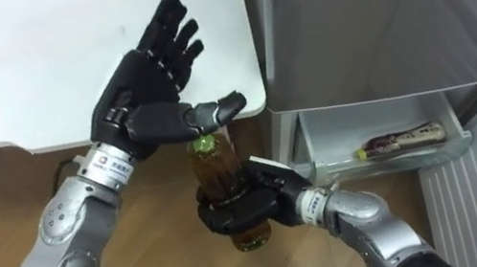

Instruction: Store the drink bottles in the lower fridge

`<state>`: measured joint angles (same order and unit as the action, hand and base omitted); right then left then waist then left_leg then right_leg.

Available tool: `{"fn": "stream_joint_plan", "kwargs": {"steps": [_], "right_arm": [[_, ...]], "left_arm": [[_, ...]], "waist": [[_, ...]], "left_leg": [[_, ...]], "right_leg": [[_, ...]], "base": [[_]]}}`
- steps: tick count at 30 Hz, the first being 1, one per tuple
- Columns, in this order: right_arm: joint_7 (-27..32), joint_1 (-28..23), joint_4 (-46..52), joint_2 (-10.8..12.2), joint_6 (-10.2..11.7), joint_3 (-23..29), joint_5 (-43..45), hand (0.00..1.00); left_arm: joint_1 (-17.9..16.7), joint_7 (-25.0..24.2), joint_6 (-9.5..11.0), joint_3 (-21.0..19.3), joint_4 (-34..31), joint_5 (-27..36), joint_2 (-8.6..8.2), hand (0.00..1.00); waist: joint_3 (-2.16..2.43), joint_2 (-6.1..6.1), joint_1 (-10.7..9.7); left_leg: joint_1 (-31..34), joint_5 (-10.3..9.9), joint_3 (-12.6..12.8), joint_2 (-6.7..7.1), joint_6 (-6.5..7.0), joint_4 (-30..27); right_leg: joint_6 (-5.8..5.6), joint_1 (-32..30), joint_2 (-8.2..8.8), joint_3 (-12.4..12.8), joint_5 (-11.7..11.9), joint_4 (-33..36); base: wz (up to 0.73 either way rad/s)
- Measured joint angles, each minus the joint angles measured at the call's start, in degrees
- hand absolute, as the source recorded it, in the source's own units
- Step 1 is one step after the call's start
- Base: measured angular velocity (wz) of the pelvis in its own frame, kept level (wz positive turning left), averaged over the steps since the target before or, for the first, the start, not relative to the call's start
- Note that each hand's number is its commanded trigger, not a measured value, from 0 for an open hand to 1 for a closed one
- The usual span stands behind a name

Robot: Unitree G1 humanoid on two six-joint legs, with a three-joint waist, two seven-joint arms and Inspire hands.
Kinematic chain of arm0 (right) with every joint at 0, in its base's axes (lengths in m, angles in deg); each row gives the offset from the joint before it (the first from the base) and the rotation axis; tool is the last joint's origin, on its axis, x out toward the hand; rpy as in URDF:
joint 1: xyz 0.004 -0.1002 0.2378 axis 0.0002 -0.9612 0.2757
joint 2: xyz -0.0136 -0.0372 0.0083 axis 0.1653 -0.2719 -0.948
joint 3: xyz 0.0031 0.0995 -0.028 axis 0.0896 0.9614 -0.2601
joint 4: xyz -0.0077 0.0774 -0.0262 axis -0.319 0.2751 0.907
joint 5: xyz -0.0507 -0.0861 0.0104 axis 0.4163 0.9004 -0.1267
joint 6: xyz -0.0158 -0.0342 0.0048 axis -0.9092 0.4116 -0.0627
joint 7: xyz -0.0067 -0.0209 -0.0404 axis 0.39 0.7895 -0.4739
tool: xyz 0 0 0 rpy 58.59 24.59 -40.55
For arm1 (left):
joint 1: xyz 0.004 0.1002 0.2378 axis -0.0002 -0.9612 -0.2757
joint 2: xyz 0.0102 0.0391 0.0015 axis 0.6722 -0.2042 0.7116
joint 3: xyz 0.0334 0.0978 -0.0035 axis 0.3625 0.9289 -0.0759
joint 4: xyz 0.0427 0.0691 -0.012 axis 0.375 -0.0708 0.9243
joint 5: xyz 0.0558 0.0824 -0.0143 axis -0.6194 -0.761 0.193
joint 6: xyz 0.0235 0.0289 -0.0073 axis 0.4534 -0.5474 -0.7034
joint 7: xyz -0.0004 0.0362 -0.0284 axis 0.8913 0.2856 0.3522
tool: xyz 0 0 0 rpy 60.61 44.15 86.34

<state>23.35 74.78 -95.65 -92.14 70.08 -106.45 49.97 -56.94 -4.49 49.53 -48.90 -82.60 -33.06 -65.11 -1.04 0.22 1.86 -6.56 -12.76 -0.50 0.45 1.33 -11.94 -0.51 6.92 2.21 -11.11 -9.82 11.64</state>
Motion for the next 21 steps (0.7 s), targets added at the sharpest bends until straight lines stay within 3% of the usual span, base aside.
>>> {"fn": "stream_joint_plan", "kwargs": {"steps": [5, 7, 11, 13, 16, 21], "right_arm": [[0.16, -0.13, 0.09, -0.76, 0.02, 0.01, 0.15, 1.0], [0.14, -0.16, 0.1, -1.08, 0.02, 0.37, 0.19, 1.0], [0.51, -1.44, 0.22, -1.22, 0.11, 2.88, 0.77, 1.0], [0.53, -2.15, 0.25, -2.22, 0.11, 3.77, 1.24, 1.0], [0.61, -2.52, 0.18, -2.45, 0.14, 6.62, 2.63, 1.0], [0.61, -5.22, 1.86, -2.81, 0.32, 9.54, 3.98, 1.0]], "left_arm": [[-0.01, 3.02, 0.95, -1.91, -4.52, -0.8, 0.27, 0.0], [-0.01, 5.03, 2.58, -4.46, -5.84, -4.17, 0.08, 0.0], [0.0, 9.06, 3.78, -9.44, -7.31, -9.98, 0.31, 0.0], [0.56, 11.95, 4.0, -12.55, -7.53, -15.79, 0.4, 0.0], [1.35, 15.85, 5.0, -17.22, -7.54, -19.31, 0.81, 0.0], [1.32, 22.2, 7.38, -23.82, -7.18, -19.59, 0.93, 0.0]], "waist": [[-0.04, 0.11, 0.26], [-0.03, 0.13, 0.33], [0.1, 0.34, 0.49], [-0.07, 0.56, 1.82], [-0.26, 1.22, 3.19], [-0.13, 1.97, 4.87]], "left_leg": [[-0.09, 0.02, -0.11, -0.01, -0.03, 0.22], [-0.17, 0.03, -0.05, -0.02, -0.05, 0.13], [-0.54, 0.03, -0.07, 0.03, -0.05, -0.26], [-1.89, 0.03, -0.04, -0.04, -0.05, 0.33], [-2.68, 0.03, -0.19, -0.08, -0.05, 1.01], [-3.29, 0.04, -0.65, -0.04, -0.05, 1.66]], "right_leg": [[0.01, -0.04, -0.12, 0.22, -0.01, -0.12], [0.07, 0.18, -0.14, 0.16, -0.07, -0.28], [0.07, 0.95, -0.18, 0.09, -0.06, -1.0], [0.07, 1.84, -0.3, 0.22, -0.06, -1.11], [0.07, 2.15, -0.32, 0.29, -0.07, -1.16], [0.0, 3.17, -0.37, -0.08, -0.1, -2.04]], "base": [[0.0], [0.0], [0.01], [-0.05], [-0.03], [0.03]]}}
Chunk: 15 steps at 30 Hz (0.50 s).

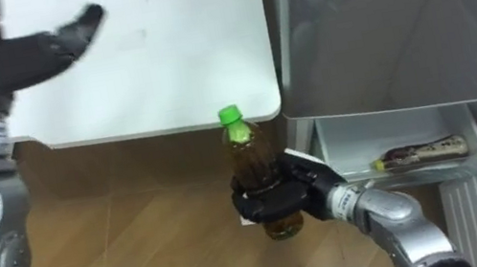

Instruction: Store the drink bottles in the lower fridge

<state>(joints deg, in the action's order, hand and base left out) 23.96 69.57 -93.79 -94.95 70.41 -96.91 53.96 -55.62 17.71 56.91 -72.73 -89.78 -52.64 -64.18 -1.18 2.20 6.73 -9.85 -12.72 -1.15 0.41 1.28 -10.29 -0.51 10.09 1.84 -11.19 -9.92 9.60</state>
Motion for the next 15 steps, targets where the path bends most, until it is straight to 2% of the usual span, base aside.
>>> {"fn": "stream_joint_plan", "kwargs": {"steps": [3, 8, 11, 15], "right_arm": [[0.47, -1.65, 0.0, -0.26, 0.0, 0.05, 0.13, 1.0], [1.24, -3.63, 0.16, -0.19, -0.04, 0.25, 0.7, 1.0], [1.91, -4.44, 0.16, -0.24, -0.18, 1.24, 1.88, 1.0], [3.2, -4.48, 0.24, 0.11, -0.64, 1.3, 1.67, 1.0]], "left_arm": [[-0.28, 4.06, 1.87, -1.78, 2.66, -0.24, -0.03, 0.0], [-2.11, 9.68, 1.9, -6.03, 8.31, -0.64, -0.06, 0.0], [-2.47, 12.96, 1.88, -8.88, 14.46, -0.1, 0.0, 0.0], [-6.9, 18.92, 1.93, -9.16, 21.36, 3.26, 0.01, 0.0]], "waist": [[0.25, 0.46, 1.54], [0.38, 0.4, 3.54], [0.55, 0.22, 4.65], [0.84, -0.24, 4.78]], "left_leg": [[-0.73, 0.02, 0.2, 0.01, -0.01, 0.36], [-0.68, 0.03, 0.68, -0.04, -0.01, 0.66], [-0.61, 0.02, 0.69, -0.01, 0.0, 0.71], [-0.81, 0.01, 0.57, 0.02, 0.01, 0.83]], "right_leg": [[0.0, 0.14, -0.02, 0.08, 0.0, -0.03], [-0.03, -0.11, -0.01, 0.0, -0.02, -0.06], [-0.07, -0.07, 0.04, -0.16, -0.04, -0.05], [-0.07, 0.1, 0.02, -0.29, -0.04, -0.79]], "base": [[-0.02], [-0.04], [-0.02], [0.0]]}}
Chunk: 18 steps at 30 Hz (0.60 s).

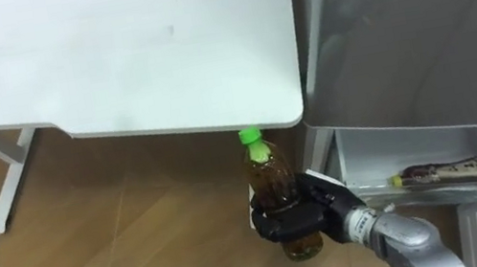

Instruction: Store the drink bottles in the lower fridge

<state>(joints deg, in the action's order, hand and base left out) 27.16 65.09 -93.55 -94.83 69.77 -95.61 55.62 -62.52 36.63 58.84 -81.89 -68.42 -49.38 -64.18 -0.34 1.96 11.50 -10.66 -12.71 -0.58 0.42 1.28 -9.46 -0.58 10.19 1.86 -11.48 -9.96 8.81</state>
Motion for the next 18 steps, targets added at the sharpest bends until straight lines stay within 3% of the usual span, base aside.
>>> {"fn": "stream_joint_plan", "kwargs": {"steps": [4, 8, 11, 15, 18], "right_arm": [[2.16, 0.06, 0.06, 0.17, -0.97, -0.4, -0.13, 1.0], [3.33, 0.3, 0.42, 0.48, -1.77, -1.13, -0.18, 1.0], [3.48, 0.93, 0.45, 1.03, -3.42, -2.32, -0.12, 1.0], [3.31, 1.51, 0.39, 1.38, -4.93, -2.57, -0.18, 1.0], [3.46, 2.12, 0.39, 1.07, -5.91, -4.03, -0.15, 1.0]], "left_arm": [[-1.27, 3.75, -0.12, 1.76, 10.41, 8.45, -0.09, 0.0], [-1.85, 3.73, -0.33, 4.5, 21.08, 11.32, -0.03, 0.0], [-2.88, 2.37, -2.03, 8.48, 28.73, 13.84, -0.13, 0.0], [-3.92, -3.23, -5.49, 12.42, 40.65, 14.19, 0.03, 0.0], [-4.98, -7.85, -8.08, 15.02, 45.68, 14.21, 0.13, 0.0]], "waist": [[0.31, -0.04, 1.18], [0.36, -0.6, 1.74], [0.38, -1.32, 1.75], [0.23, -2.18, 1.38], [0.16, -2.34, 1.34]], "left_leg": [[-0.07, 0.0, 0.24, -0.07, -0.01, 0.12], [0.19, 0.0, 0.0, -0.05, -0.01, 0.24], [0.27, -0.02, 0.3, -0.04, 0.0, 0.28], [1.08, -0.02, 0.48, -0.08, 0.0, 0.24], [1.39, -0.05, 0.74, -0.16, 0.0, 0.28]], "right_leg": [[0.0, -0.33, -0.08, 0.19, 0.0, 0.11], [0.0, -0.27, -0.06, 0.06, 0.0, -0.01], [0.0, -0.39, -0.09, 0.18, 0.0, -0.05], [0.02, -0.87, -0.12, 0.35, 0.03, 0.06], [0.02, -1.24, -0.18, 0.45, 0.05, 0.1]], "base": [[-0.01], [0.01], [0.0], [-0.01], [0.0]]}}
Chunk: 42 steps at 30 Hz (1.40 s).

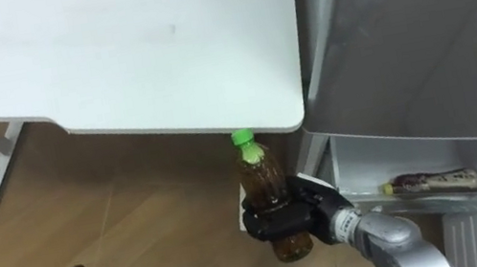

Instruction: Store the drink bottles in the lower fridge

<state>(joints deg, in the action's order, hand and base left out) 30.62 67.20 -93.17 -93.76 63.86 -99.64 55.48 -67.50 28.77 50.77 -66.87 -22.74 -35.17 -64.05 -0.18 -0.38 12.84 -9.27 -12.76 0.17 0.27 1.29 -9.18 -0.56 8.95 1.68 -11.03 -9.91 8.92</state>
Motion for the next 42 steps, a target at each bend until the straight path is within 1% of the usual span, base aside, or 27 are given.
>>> {"fn": "stream_joint_plan", "kwargs": {"steps": [1, 4, 5, 6, 7, 8, 10, 11, 12, 14, 15, 16, 17, 19, 21, 22, 26, 29, 30, 32, 36, 39, 42], "right_arm": [[0.0, 0.49, 0.0, 0.04, -0.6, -0.64, 0.02, 1.0], [0.0, 1.89, -0.01, 0.55, -1.21, -0.79, -0.01, 1.0], [0.0, 2.09, -0.01, 0.65, -1.21, -0.75, -0.01, 1.0], [0.02, 2.36, -0.01, 0.76, -1.22, -0.72, -0.02, 1.0], [0.02, 2.66, -0.01, 0.86, -1.29, -0.73, -0.02, 1.0], [0.03, 2.82, -0.01, 0.92, -1.31, -0.72, -0.02, 1.0], [0.13, 3.37, -0.12, 0.99, -1.37, -0.64, -0.49, 1.0], [0.15, 3.38, -0.12, 0.98, -1.45, -0.64, -1.21, 1.0], [0.22, 3.38, -0.29, 1.04, -1.48, -0.64, -2.48, 1.0], [0.45, 3.39, -0.74, 1.05, -1.49, -0.54, -4.1, 1.0], [0.79, 3.41, -0.77, 1.06, -1.49, -0.26, -4.19, 1.0], [1.12, 3.41, -0.93, 0.96, -1.49, 0.12, -4.18, 1.0], [1.39, 3.41, -1.06, 0.91, -1.49, 0.25, -4.14, 1.0], [2.58, 3.41, -2.16, 0.93, -1.49, 0.45, -4.1, 1.0], [2.98, 3.19, -2.57, 0.83, -1.5, 0.33, -3.88, 1.0], [2.96, 3.16, -2.57, 0.85, -1.5, 0.32, -3.88, 1.0], [3.22, 3.16, -2.55, 1.03, -1.5, 0.35, -3.75, 1.0], [3.46, 3.16, -2.55, 1.04, -1.5, 0.4, -3.98, 1.0], [3.88, 3.15, -2.71, 1.11, -1.49, 0.37, -4.16, 1.0], [4.75, 3.14, -3.2, 1.3, -1.49, 0.34, -4.25, 1.0], [7.41, 3.13, -5.02, 1.51, -1.46, 0.52, -4.95, 1.0], [9.77, 3.13, -6.05, 1.76, -1.46, 2.59, -5.08, 1.0], [12.79, 3.06, -6.32, 2.05, -1.34, 4.92, -8.79, 1.0]], "left_arm": [[0.23, -1.94, -0.76, 0.72, 2.49, -0.03, 0.02, 0.0], [0.99, -5.4, -2.69, 2.06, 8.04, -0.05, -0.08, 0.0], [0.96, -5.9, -3.09, 2.35, 8.73, -0.09, -0.12, 0.0], [0.75, -6.89, -4.15, 2.81, 9.78, -0.12, -0.18, 0.0], [0.34, -7.91, -5.18, 2.85, 10.3, -0.2, -0.36, 0.0], [0.12, -8.38, -5.76, 2.89, 10.4, -0.31, -0.44, 0.0], [0.47, -10.86, -7.97, 3.53, 11.48, -1.4, -0.53, 0.0], [0.54, -11.44, -8.38, 3.75, 11.47, -1.4, -0.53, 0.0], [0.74, -12.26, -8.91, 4.19, 11.48, -1.4, -0.57, 0.0], [1.43, -13.18, -9.41, 4.82, 11.44, -1.35, -0.61, 0.0], [1.97, -13.82, -9.81, 5.02, 11.32, -1.35, -0.62, 0.0], [2.75, -14.14, -9.94, 5.04, 11.32, -1.38, -0.68, 0.0], [3.11, -14.25, -9.94, 5.04, 11.32, -1.51, -0.68, 0.0], [4.04, -15.25, -9.92, 5.08, 11.23, -4.9, -0.68, 0.0], [4.79, -16.28, -9.93, 5.19, 11.13, -7.84, -0.76, 0.0], [5.24, -16.66, -9.93, 5.25, 10.65, -9.97, -0.86, 0.0], [6.32, -17.95, -9.79, 6.41, 9.4, -13.37, -1.09, 0.0], [7.03, -18.79, -9.47, 6.54, 9.39, -14.66, -1.12, 0.0], [7.4, -18.85, -9.33, 7.15, 9.4, -14.68, -0.95, 0.0], [7.4, -18.93, -8.76, 7.49, 9.45, -14.69, -0.87, 0.0], [7.4, -19.25, -8.29, 8.03, 9.58, -15.11, -0.89, 0.0], [7.31, -19.47, -8.27, 7.65, 9.58, -15.96, -1.19, 0.0], [6.59, -19.79, -8.24, 7.33, 9.82, -15.87, -1.31, 0.0]], "waist": [[-0.01, -0.01, -0.09], [-0.08, -0.02, -0.28], [-0.11, -0.04, -0.38], [-0.13, -0.12, -0.72], [-0.18, -0.19, -1.21], [-0.19, -0.22, -1.49], [-0.26, -0.26, -2.44], [-0.28, -0.22, -2.77], [-0.4, -0.04, -3.46], [-0.53, 0.28, -4.29], [-0.73, 0.6, -4.92], [-0.92, 0.92, -5.39], [-1.0, 1.07, -5.58], [-0.94, 1.37, -6.04], [-0.9, 1.4, -6.51], [-0.73, 1.09, -7.53], [-0.63, 0.94, -9.25], [-0.55, 0.91, -9.53], [-0.54, 0.89, -9.62], [-0.54, 0.89, -9.62], [-0.51, 1.12, -9.64], [-0.5, 1.42, -9.63], [-0.37, 1.68, -10.06]], "left_leg": [[0.22, -0.02, 0.0, -0.04, -0.01, 0.03], [1.18, -0.08, 0.07, -0.17, -0.05, -0.17], [1.25, -0.08, 0.08, -0.19, -0.05, -0.23], [1.29, -0.08, 0.07, -0.19, -0.05, -0.33], [1.32, -0.08, 0.07, -0.2, -0.05, -0.36], [1.41, -0.08, 0.07, -0.2, -0.05, -0.41], [1.87, -0.09, 0.0, -0.2, -0.05, -0.58], [1.93, -0.09, -0.13, -0.19, -0.06, -0.57], [1.93, -0.11, -0.4, -0.16, -0.07, -0.46], [1.81, -0.21, -0.35, -0.2, -0.09, -0.46], [1.82, -0.21, -0.34, -0.21, -0.1, -0.46], [1.83, -0.21, -0.2, -0.21, -0.09, -0.46], [1.83, -0.21, -0.14, -0.21, -0.09, -0.46], [1.85, -0.22, 0.69, -0.4, -0.11, -0.36], [1.94, -0.24, 1.02, -0.48, -0.14, -0.34], [2.13, -0.23, 1.08, -0.48, -0.14, -0.4], [2.58, -0.22, 1.2, -0.41, -0.12, -0.46], [2.46, -0.2, 1.56, -0.42, -0.11, -0.68], [2.39, -0.2, 1.58, -0.41, -0.11, -0.67], [2.3, -0.2, 1.59, -0.39, -0.1, -0.66], [2.02, -0.2, 1.55, -0.42, -0.1, -0.6], [1.8, -0.22, 1.56, -0.43, -0.11, -0.42], [1.56, -0.22, 1.75, -0.52, -0.12, -0.43]], "right_leg": [[0.02, -0.21, -0.03, -0.03, 0.01, 0.0], [0.17, -1.09, -0.17, -0.01, 0.3, -0.06], [0.17, -1.12, -0.19, -0.01, 0.33, -0.1], [0.17, -1.09, -0.19, -0.04, 0.33, -0.11], [0.17, -1.08, -0.19, -0.12, 0.33, -0.11], [0.17, -1.11, -0.19, -0.15, 0.33, -0.11], [0.16, -1.38, -0.17, -0.24, 0.34, -0.1], [0.15, -1.37, -0.16, -0.32, 0.34, -0.11], [0.15, -1.14, -0.16, -0.49, 0.34, -0.17], [0.15, -1.01, -0.2, -0.2, 0.34, -0.18], [0.15, -1.02, -0.22, -0.01, 0.34, -0.17], [0.15, -1.1, -0.24, 0.19, 0.34, -0.13], [0.15, -1.14, -0.24, 0.21, 0.34, -0.08], [0.19, -1.63, -0.4, 0.7, 0.37, 0.12], [0.23, -1.89, -0.46, 0.92, 0.39, 0.13], [0.24, -2.07, -0.45, 0.91, 0.4, 0.13], [0.24, -2.68, -0.39, 1.24, 0.4, 0.38], [0.24, -3.05, -0.43, 1.67, 0.4, 0.81], [0.23, -3.02, -0.42, 1.66, 0.41, 0.81], [0.23, -2.98, -0.4, 1.65, 0.41, 0.83], [0.23, -2.6, -0.4, 1.61, 0.41, 0.91], [0.25, -2.38, -0.42, 1.64, 0.42, 0.91], [0.3, -2.21, -0.51, 1.74, 0.45, 0.86]], "base": [[0.0], [0.0], [0.0], [0.0], [0.03], [0.0], [0.02], [0.09], [0.07], [0.03], [0.0], [-0.04], [-0.08], [-0.15], [-0.11], [0.0], [-0.03], [-0.08], [-0.04], [0.0], [0.0], [0.0], [-0.01]]}}
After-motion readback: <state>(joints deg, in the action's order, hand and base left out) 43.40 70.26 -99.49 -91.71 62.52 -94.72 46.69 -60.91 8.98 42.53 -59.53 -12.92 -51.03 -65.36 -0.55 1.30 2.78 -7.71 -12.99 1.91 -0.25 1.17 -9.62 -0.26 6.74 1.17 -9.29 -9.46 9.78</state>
